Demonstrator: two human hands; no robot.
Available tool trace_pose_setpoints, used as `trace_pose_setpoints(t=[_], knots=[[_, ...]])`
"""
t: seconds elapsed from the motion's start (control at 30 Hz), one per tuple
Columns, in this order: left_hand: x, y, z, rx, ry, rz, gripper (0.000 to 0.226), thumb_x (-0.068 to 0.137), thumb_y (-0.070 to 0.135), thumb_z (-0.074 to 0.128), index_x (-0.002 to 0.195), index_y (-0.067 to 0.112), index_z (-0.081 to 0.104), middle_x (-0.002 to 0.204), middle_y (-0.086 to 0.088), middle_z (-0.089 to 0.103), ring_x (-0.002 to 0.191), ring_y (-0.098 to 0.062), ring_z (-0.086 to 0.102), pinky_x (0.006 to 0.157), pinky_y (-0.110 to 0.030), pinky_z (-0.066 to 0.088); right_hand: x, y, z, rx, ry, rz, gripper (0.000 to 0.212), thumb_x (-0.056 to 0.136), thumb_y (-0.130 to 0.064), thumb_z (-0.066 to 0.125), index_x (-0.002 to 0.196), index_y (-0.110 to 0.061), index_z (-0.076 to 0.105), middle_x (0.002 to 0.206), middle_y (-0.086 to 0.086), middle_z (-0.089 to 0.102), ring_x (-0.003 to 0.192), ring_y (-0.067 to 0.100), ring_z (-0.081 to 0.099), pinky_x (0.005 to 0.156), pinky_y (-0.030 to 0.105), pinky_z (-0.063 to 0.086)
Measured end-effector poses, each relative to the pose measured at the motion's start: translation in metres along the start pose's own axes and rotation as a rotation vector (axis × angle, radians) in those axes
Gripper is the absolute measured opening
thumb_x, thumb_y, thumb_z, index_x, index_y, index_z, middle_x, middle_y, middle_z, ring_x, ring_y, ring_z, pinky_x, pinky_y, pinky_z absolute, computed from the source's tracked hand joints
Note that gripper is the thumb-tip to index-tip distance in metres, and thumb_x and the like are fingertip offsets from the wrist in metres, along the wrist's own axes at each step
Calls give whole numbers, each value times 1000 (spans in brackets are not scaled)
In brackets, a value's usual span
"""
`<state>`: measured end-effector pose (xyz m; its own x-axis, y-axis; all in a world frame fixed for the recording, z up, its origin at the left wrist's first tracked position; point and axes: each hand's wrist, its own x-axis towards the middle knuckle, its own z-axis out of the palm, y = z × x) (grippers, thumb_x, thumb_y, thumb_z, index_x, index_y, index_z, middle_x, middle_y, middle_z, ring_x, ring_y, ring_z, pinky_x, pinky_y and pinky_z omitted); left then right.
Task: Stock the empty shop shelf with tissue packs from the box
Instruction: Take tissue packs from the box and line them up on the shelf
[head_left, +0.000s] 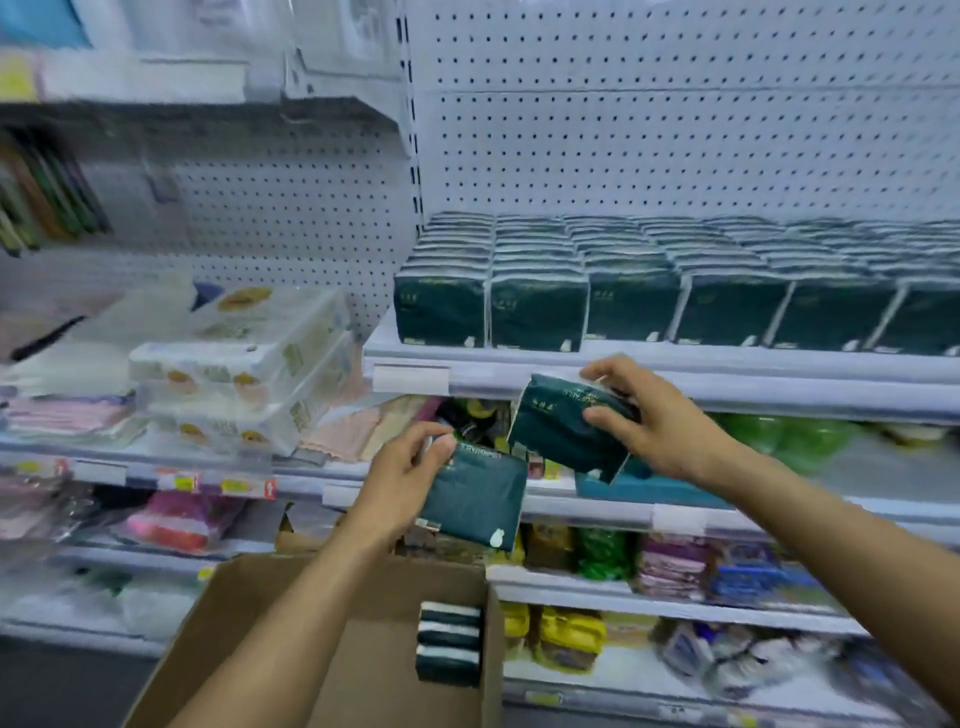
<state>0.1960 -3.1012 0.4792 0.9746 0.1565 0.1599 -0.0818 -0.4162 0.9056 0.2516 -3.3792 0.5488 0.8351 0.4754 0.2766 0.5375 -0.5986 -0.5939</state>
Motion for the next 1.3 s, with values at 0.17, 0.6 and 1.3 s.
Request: trace_pose_setpoints(t=[0.17,0.6,1.3], knots=[[28,47,22,-97,-4,48,11,99,30,53,99,29,65,102,-9,67,90,-15,63,71,-24,50,15,14,-70,-14,209,-32,25,92,-24,64,114,-29,53,117,-12,62,115,8,57,99,41,47],[68,79,63,-200,26,28,10,97,37,56,100,35,66,102,3,71,99,-15,66,89,-41,54,73,64,-89,-285,212,-106,29,93,-21,62,122,-18,57,117,-1,60,113,18,52,94,36,45],[73,94,80,-299,85,24,18,99,38,52,105,29,66,96,11,70,90,-3,67,75,-23,53,60,58,-68,-531,391,-403,49,99,-46,40,137,-18,52,142,1,49,133,22,41,110,42,30]])
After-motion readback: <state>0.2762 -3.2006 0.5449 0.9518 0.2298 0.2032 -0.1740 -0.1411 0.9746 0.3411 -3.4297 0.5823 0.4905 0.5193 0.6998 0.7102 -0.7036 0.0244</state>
